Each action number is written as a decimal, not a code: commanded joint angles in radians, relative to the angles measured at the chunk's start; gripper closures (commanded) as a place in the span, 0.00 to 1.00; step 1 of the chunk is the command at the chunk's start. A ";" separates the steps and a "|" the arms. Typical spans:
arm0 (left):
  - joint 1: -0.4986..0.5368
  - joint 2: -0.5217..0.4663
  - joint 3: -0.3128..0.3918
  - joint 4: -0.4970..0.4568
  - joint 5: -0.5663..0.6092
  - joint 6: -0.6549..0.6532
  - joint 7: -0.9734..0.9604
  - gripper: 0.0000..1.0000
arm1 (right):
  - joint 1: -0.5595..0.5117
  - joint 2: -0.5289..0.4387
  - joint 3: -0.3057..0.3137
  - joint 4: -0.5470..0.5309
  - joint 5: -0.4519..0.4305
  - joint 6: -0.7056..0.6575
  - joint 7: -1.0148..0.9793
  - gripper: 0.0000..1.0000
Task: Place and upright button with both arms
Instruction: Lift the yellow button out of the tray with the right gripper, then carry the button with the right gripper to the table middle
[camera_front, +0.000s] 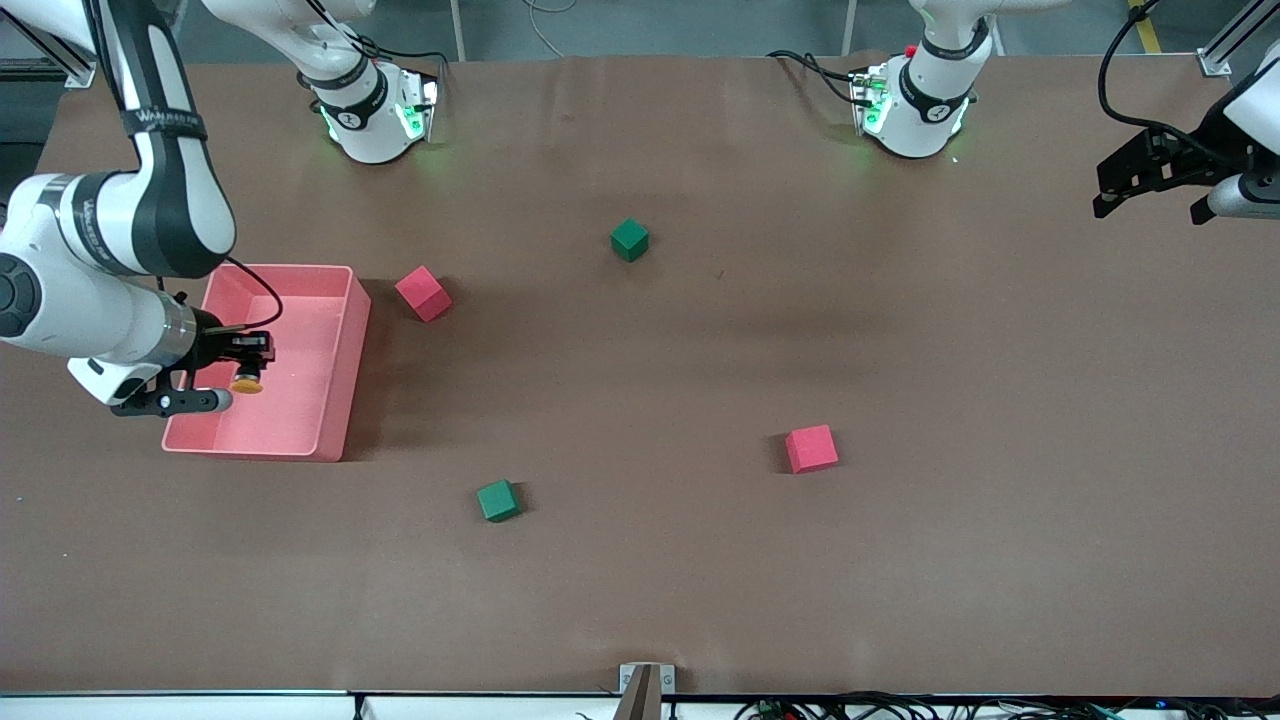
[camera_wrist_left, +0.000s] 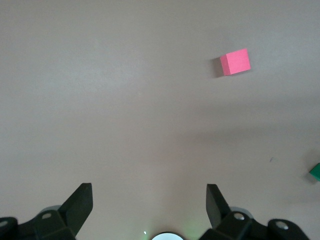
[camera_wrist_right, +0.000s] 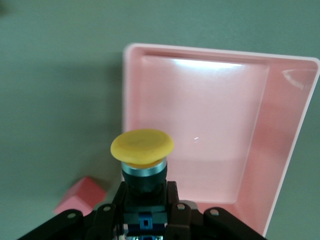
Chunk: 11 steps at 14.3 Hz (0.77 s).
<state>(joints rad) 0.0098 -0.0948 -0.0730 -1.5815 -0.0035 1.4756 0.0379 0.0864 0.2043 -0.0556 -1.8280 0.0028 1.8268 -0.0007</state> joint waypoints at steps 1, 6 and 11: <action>0.006 0.004 -0.005 0.018 0.011 -0.008 0.019 0.00 | 0.163 0.015 -0.003 0.079 0.006 -0.047 0.178 0.97; 0.006 0.004 -0.005 0.017 0.011 -0.008 0.025 0.00 | 0.410 0.113 -0.003 0.157 0.017 -0.020 0.368 0.96; 0.007 0.009 -0.005 0.017 0.011 -0.008 0.025 0.00 | 0.599 0.282 -0.003 0.207 0.020 0.184 0.564 0.95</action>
<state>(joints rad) 0.0099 -0.0944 -0.0730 -1.5814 -0.0035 1.4756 0.0411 0.6512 0.4148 -0.0443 -1.6697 0.0069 1.9630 0.5248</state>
